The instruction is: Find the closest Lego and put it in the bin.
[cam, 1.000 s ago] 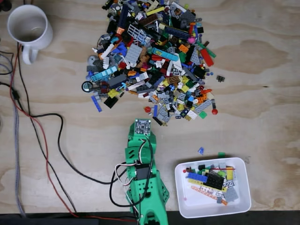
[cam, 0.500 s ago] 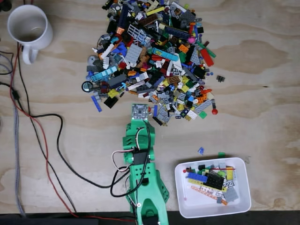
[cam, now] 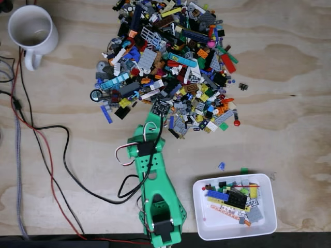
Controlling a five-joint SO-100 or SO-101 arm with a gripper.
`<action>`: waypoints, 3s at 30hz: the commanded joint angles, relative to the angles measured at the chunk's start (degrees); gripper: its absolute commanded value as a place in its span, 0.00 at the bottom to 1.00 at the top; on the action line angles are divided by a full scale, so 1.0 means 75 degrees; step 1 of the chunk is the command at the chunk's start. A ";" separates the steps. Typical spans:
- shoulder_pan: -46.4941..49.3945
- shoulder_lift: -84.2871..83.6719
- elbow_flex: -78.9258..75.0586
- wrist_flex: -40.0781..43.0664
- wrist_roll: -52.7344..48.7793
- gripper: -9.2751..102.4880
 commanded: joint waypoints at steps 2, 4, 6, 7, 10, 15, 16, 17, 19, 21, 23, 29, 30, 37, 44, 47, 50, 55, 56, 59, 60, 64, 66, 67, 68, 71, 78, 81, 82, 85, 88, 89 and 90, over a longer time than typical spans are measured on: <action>-0.0727 -0.0809 -0.1277 -0.0094 0.1570 0.23; -0.0891 -0.1301 -0.1594 -0.0375 0.1957 0.24; -0.1078 -0.1875 -0.2016 -0.0527 0.2203 0.25; -0.1113 -0.2168 -0.2250 -0.0609 0.2297 0.25; -0.1137 -0.3211 -0.3059 -0.0727 0.2520 0.25; -0.1254 -0.4430 -0.4043 -0.0855 0.2754 0.24; -0.1254 -0.4629 -0.4195 -0.0855 0.2789 0.24; -0.1254 -0.4758 -0.4277 -0.0891 0.2801 0.24; -0.1254 -0.4957 -0.4336 -0.0984 0.2801 0.24; -0.1301 -0.5121 -0.4371 -0.1043 0.2766 0.23; -0.1324 -0.5273 -0.4371 -0.1148 0.2766 0.23; -0.1289 -0.5695 -0.4266 -0.1465 0.2730 0.19; -0.1277 -0.5730 -0.4230 -0.1547 0.2766 0.17; -0.1371 -0.6000 -0.4336 -0.1816 0.2707 0.10; -0.1359 -0.5637 -0.4875 -0.0785 0.2402 0.17; -0.1277 -0.5133 -0.4980 -0.0234 0.2145 0.25; -0.1277 -0.5027 -0.5215 0.0141 0.1688 0.29; -0.1195 -0.5309 -0.5801 0.0129 0.1500 0.30; -0.1184 -0.5402 -0.5906 0.0059 0.1477 0.30; -0.1066 -0.5789 -0.6211 0.0188 0.1465 0.30; -0.1043 -0.5848 -0.6188 0.0281 0.1441 0.30; -0.0867 -0.5473 -0.5414 0.0445 0.0855 0.31; -0.0703 -0.5273 -0.5074 0.0645 0.0141 0.32; -0.0598 -0.5250 -0.4969 0.0645 -0.0117 0.32; -0.0492 -0.5250 -0.4875 0.0691 -0.0504 0.32; -0.0223 -0.5203 -0.4523 0.0504 -0.1336 0.35; -0.0012 -0.5250 -0.4406 0.0211 -0.2367 0.38; -0.0164 -0.5531 -0.4406 -0.0117 -0.2461 0.37; -0.0223 -0.5625 -0.4395 -0.0223 -0.2484 0.35; -0.0422 -0.5813 -0.4348 -0.0457 -0.2461 0.32; -0.0621 -0.6000 -0.4336 -0.0539 -0.2391 0.30; -0.0668 -0.6047 -0.4336 -0.0574 -0.2344 0.29; -0.0680 -0.6059 -0.4301 -0.0598 -0.2309 0.28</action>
